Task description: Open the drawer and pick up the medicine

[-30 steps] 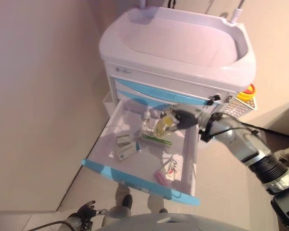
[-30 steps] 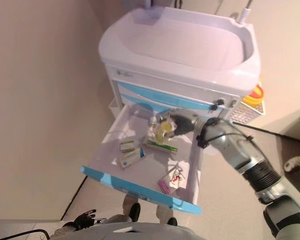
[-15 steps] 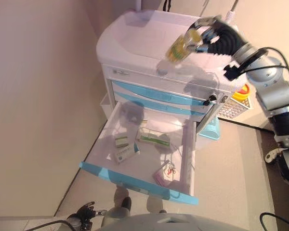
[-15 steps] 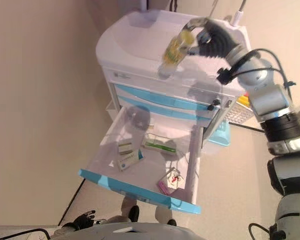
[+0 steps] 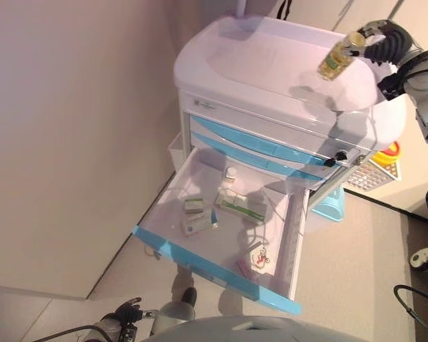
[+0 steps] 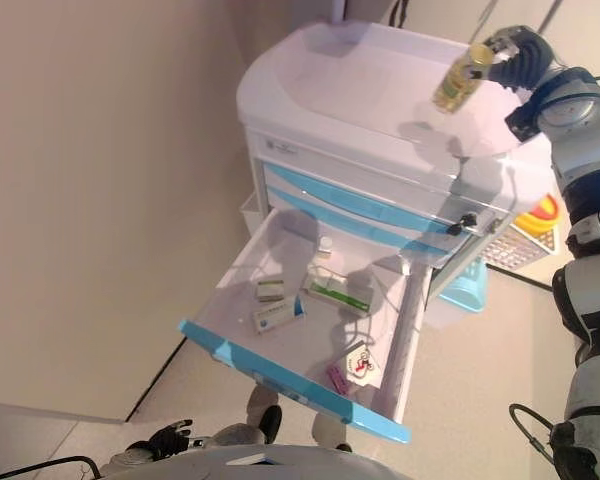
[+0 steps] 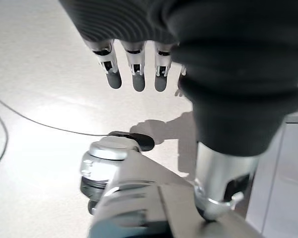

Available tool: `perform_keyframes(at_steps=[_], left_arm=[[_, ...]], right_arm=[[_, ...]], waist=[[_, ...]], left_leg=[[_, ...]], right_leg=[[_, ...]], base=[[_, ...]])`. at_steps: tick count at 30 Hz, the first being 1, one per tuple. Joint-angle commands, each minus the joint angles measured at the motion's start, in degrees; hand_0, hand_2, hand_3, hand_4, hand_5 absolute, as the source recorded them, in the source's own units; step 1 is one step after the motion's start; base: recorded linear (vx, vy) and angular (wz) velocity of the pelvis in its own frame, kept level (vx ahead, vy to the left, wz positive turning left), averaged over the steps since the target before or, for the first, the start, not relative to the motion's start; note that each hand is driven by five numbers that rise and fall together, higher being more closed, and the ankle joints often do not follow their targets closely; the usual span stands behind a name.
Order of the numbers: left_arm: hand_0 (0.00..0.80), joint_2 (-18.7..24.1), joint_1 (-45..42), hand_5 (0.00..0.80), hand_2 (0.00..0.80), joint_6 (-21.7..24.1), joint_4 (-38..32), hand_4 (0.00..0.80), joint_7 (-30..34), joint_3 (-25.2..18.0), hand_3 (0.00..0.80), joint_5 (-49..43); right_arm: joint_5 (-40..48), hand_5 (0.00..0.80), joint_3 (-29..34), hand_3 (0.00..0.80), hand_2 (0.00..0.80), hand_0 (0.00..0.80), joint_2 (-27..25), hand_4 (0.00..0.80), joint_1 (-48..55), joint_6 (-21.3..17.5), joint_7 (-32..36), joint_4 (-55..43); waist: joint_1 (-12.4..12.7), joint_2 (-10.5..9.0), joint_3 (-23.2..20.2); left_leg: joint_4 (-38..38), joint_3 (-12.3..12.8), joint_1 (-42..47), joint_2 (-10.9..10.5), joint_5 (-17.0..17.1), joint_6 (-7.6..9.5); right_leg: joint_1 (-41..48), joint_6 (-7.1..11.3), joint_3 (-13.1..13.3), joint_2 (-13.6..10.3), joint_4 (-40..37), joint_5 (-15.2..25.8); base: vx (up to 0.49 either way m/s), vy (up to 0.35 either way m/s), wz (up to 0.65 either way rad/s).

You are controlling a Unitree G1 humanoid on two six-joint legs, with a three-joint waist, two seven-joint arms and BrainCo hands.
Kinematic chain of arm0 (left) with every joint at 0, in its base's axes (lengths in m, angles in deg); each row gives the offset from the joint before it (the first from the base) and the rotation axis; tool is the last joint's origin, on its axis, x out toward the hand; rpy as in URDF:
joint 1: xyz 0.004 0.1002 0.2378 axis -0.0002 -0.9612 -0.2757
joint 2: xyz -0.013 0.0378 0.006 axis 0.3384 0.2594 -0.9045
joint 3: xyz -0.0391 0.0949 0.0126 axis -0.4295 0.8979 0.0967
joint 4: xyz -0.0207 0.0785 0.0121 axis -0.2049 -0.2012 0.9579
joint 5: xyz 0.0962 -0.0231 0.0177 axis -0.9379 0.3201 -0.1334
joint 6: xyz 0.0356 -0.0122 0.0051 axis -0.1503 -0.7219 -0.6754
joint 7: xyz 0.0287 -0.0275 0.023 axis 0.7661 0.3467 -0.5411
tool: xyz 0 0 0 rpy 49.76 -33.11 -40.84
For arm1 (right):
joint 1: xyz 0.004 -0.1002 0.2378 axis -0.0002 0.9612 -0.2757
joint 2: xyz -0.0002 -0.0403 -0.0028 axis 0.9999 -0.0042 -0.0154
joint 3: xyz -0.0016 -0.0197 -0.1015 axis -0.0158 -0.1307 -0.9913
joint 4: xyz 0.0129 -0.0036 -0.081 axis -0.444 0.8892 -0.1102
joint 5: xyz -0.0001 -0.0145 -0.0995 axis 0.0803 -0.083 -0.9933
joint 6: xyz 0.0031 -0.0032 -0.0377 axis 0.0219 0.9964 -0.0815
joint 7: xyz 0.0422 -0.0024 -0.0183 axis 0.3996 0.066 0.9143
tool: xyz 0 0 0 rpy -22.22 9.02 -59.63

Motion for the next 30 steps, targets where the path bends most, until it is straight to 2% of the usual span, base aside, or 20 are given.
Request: perform_keyframes(at_steps=[1,10,21,25,27,28,30], left_arm=[[0.0,1.4,-0.8,0.0,0.0,0.0,1.9,0.0,0.6,4.9,0.0,1.2],[0.0,2.8,-0.1,0.0,0.0,2.2,0.3,0.0,0.5,5.1,0.0,2.9],[0.0,3.3,-0.1,0.0,0.0,3.1,-0.8,0.0,0.2,5.7,0.0,3.3],[0.0,3.6,0.1,0.0,0.0,3.6,-1.1,0.0,0.4,5.8,0.0,3.7],[0.0,3.8,0.3,0.0,0.0,3.7,-1.3,0.0,0.5,5.9,0.0,4.0],[0.0,3.9,0.3,0.0,0.0,3.8,-1.3,0.0,0.6,5.8,0.0,4.0],[0.0,3.9,0.2,0.0,0.0,3.9,-1.5,0.0,0.7,5.8,0.0,3.8]], right_arm=[[-2.5,0.8,-5.4,0.8,0.8,0.8,-4.6,0.8,-11.4,0.9,-1.2,1.2],[-3.0,0.8,-10.3,0.8,0.8,0.8,-5.9,0.8,-15.9,3.9,-1.7,4.7],[-4.8,0.8,-12.1,0.8,0.8,0.8,-5.9,0.8,-16.1,2.1,1.2,6.7],[-5.7,0.8,-12.4,0.8,0.8,0.8,-5.6,0.8,-16.0,2.8,2.2,7.1],[-6.1,0.367,-12.4,0.367,0.367,0.367,-5.7,0.367,-15.9,2.3,2.3,7.3],[-6.1,0.0,-12.7,0.0,0.0,0.0,-5.7,0.0,-15.9,2.1,2.3,7.3],[-5.2,0.0,-12.9,0.0,0.0,0.0,-5.9,0.0,-16.0,2.4,2.4,6.8]], waist=[[2.5,-2.45,-0.4],[3.4,-2.88,2.7],[3.2,-2.5,3.7],[3.0,-2.35,3.9],[2.9,-2.33,4.1],[2.8,-2.31,4.2],[2.6,-2.35,4.1]], left_leg=[[1.5,0.2,-0.1,-2.2,-5.7,0.78],[1.1,-0.5,-3.3,-1.9,-4.8,0.69],[1.0,-0.2,-3.9,-1.9,-4.6,0.83],[1.1,0.1,-3.9,-1.9,-4.7,0.86],[1.1,0.1,-3.9,-1.8,-4.8,0.9],[1.1,0.2,-3.9,-1.8,-4.8,0.91],[1.0,0.3,-3.7,-1.8,-4.8,0.87]], right_leg=[[-3.2,1.19,0.5,-1.8,4.4,0.4],[-6.1,1.27,0.5,-1.5,3.7,1.2],[-7.2,1.44,0.6,-1.8,3.9,1.5],[-7.4,1.53,1.1,-1.8,4.1,1.6],[-7.5,1.59,1.3,-1.8,4.1,1.6],[-7.6,1.6,1.4,-1.8,4.1,1.7],[-7.5,1.7,1.6,-1.8,4.0,1.9]], base=[[0.017,0.005,0.11],[-0.049,-0.019,0.13],[-0.007,-0.002,0.04],[0.0,0.0,0.0],[0.0,0.0,0.0],[0.0,0.0,0.0],[-0.01,-0.01,-0.04]])
